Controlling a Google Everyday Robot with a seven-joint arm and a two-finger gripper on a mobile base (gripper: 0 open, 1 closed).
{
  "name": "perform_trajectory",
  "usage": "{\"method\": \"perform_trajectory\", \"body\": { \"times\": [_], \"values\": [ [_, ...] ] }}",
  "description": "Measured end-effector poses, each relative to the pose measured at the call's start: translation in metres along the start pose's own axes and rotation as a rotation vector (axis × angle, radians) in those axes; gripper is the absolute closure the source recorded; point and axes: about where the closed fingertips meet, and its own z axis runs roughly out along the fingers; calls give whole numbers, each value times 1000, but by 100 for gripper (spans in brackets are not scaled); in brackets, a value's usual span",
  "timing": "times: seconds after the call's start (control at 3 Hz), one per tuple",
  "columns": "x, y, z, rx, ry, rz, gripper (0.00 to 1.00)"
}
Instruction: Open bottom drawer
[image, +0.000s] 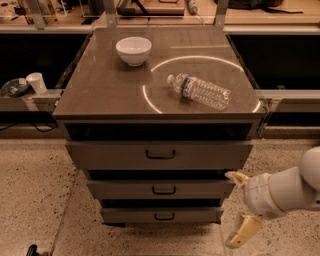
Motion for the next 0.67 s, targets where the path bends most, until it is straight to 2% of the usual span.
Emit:
{"method": "perform_trajectory", "body": {
  "times": [0.33, 0.67],
  "values": [
    [16, -18, 43, 6, -42, -46, 0],
    [16, -17, 46, 0, -45, -45, 0]
  ]
}}
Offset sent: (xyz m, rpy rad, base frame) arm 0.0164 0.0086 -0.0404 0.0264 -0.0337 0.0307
